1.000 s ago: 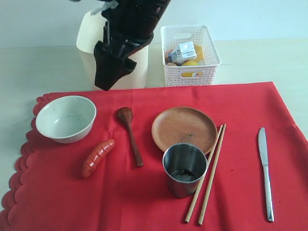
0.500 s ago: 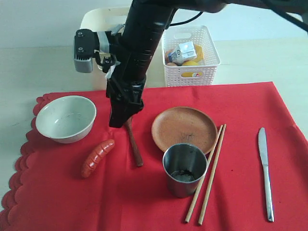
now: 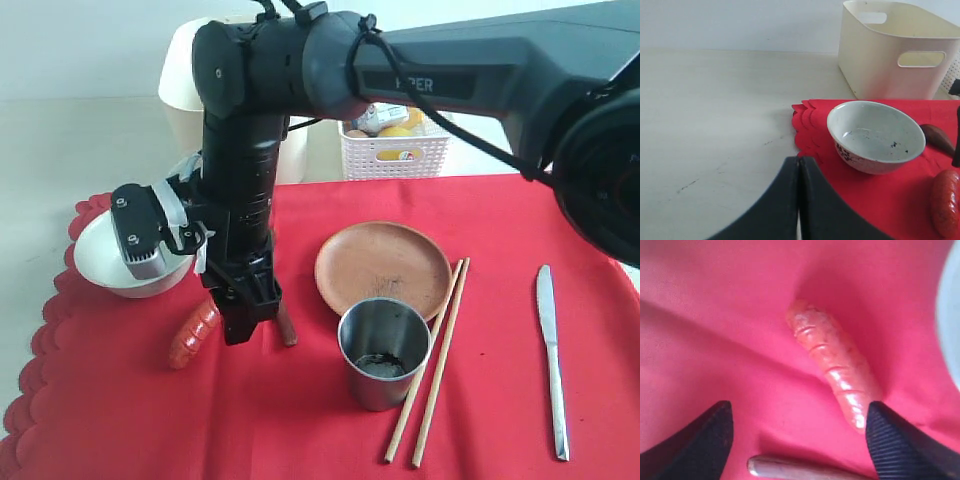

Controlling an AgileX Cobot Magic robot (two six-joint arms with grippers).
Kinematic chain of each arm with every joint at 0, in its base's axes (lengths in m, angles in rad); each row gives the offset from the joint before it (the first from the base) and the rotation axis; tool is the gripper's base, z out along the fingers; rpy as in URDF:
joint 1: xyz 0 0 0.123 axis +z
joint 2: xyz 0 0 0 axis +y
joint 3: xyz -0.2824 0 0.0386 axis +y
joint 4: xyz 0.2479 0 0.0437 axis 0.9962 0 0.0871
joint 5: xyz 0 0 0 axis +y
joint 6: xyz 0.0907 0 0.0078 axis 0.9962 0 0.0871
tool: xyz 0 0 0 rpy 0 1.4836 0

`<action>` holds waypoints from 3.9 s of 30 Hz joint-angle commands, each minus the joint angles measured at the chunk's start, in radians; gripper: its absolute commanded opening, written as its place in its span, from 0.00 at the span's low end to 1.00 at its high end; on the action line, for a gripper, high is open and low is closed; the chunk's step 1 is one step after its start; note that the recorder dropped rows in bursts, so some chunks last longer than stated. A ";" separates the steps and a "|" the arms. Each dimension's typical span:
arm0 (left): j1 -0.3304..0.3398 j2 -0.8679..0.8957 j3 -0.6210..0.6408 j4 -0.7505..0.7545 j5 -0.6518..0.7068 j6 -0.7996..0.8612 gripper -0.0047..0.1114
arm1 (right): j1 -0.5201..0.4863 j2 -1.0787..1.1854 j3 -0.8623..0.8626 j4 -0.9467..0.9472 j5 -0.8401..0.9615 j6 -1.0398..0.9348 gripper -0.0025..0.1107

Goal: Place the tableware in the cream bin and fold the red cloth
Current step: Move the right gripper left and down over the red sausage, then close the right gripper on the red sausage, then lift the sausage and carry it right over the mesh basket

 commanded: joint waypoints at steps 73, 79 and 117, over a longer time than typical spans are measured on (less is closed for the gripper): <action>0.002 -0.005 0.002 -0.006 -0.009 -0.005 0.04 | 0.042 -0.399 -0.004 -0.348 -0.075 0.811 0.02; 0.002 -0.005 0.002 -0.006 -0.009 -0.005 0.04 | 0.011 -0.427 -0.004 -0.473 -0.071 0.912 0.02; 0.002 -0.005 0.002 -0.006 -0.009 -0.005 0.04 | -0.497 -0.278 -0.004 -0.128 -0.352 0.979 0.02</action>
